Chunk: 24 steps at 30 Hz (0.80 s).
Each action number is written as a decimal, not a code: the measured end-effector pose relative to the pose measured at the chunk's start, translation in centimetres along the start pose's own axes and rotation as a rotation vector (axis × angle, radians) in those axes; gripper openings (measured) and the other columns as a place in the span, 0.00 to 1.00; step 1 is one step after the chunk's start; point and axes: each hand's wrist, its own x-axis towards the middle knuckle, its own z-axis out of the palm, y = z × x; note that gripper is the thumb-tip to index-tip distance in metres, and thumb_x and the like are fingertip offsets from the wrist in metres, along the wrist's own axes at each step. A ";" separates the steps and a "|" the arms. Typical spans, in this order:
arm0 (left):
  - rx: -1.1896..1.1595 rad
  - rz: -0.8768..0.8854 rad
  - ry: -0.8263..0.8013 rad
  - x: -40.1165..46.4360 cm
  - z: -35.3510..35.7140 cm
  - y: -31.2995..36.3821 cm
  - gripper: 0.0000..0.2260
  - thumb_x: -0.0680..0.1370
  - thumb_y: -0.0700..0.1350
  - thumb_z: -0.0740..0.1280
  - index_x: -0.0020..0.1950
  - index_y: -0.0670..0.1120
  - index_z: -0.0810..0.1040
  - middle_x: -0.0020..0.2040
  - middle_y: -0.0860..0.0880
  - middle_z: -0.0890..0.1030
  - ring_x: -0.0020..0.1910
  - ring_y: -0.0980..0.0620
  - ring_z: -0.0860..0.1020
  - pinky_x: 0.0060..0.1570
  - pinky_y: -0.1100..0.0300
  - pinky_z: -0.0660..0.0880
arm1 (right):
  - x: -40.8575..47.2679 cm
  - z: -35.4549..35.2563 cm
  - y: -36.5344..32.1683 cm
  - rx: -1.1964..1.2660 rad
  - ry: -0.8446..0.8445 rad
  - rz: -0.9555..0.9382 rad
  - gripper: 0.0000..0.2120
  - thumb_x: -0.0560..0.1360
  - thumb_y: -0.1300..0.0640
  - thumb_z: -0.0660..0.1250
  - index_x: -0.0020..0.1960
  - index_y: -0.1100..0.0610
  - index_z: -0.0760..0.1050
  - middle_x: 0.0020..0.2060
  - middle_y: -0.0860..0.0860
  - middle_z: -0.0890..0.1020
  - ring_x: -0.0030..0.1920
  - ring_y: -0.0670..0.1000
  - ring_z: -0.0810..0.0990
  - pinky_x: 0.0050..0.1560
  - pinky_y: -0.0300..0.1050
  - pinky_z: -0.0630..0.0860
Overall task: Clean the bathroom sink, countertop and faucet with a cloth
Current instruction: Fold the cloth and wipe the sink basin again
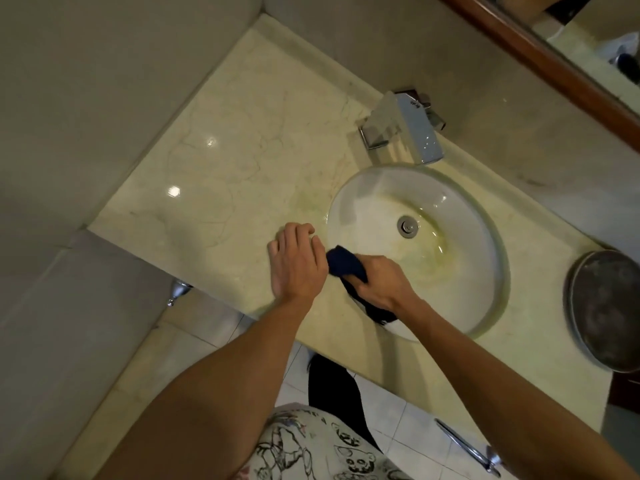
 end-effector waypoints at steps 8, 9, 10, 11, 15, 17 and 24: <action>0.052 0.001 0.036 -0.1 0.3 0.1 0.09 0.83 0.47 0.58 0.57 0.45 0.75 0.53 0.48 0.76 0.50 0.47 0.75 0.51 0.51 0.70 | 11.0 -5.3 0.6 0.019 0.234 0.056 0.13 0.77 0.45 0.66 0.50 0.55 0.80 0.42 0.55 0.85 0.41 0.59 0.81 0.40 0.47 0.75; 0.076 -0.004 0.030 0.0 0.3 0.1 0.09 0.83 0.47 0.58 0.57 0.45 0.75 0.53 0.48 0.76 0.49 0.47 0.74 0.51 0.51 0.70 | 11.6 -6.0 1.5 0.013 0.278 0.078 0.14 0.77 0.45 0.66 0.50 0.56 0.80 0.42 0.55 0.84 0.41 0.59 0.81 0.40 0.46 0.74; 0.099 -0.008 0.021 0.0 0.4 0.2 0.09 0.82 0.47 0.58 0.57 0.45 0.74 0.53 0.48 0.75 0.49 0.47 0.74 0.52 0.50 0.71 | 12.0 -6.7 2.4 0.039 0.338 0.127 0.15 0.78 0.46 0.67 0.50 0.57 0.80 0.40 0.55 0.84 0.40 0.59 0.81 0.40 0.46 0.74; 0.114 -0.011 0.015 0.0 0.5 0.2 0.09 0.82 0.47 0.58 0.57 0.46 0.74 0.53 0.47 0.75 0.49 0.47 0.74 0.52 0.49 0.71 | 12.2 -7.4 3.5 0.094 0.402 0.207 0.15 0.78 0.46 0.67 0.50 0.59 0.80 0.40 0.55 0.83 0.40 0.59 0.81 0.40 0.47 0.75; 0.124 -0.027 0.013 0.1 0.6 0.4 0.08 0.81 0.46 0.59 0.56 0.45 0.73 0.53 0.46 0.75 0.48 0.45 0.74 0.52 0.46 0.71 | 11.2 -8.6 7.6 0.135 0.541 0.269 0.13 0.79 0.48 0.66 0.48 0.59 0.77 0.40 0.56 0.83 0.39 0.58 0.81 0.40 0.48 0.74; 0.140 -0.034 0.016 0.0 0.6 0.4 0.08 0.80 0.45 0.59 0.56 0.44 0.73 0.53 0.44 0.75 0.48 0.43 0.74 0.52 0.46 0.71 | 10.0 -8.4 8.5 0.084 0.492 0.047 0.12 0.79 0.49 0.67 0.52 0.58 0.77 0.41 0.54 0.83 0.38 0.55 0.80 0.39 0.46 0.72; 0.175 -0.055 0.011 0.1 0.6 0.7 0.10 0.81 0.45 0.57 0.56 0.42 0.74 0.53 0.44 0.73 0.49 0.44 0.73 0.55 0.46 0.69 | 14.1 -10.2 10.3 -0.494 0.279 -0.597 0.23 0.74 0.53 0.73 0.65 0.62 0.76 0.58 0.62 0.82 0.52 0.63 0.82 0.49 0.56 0.81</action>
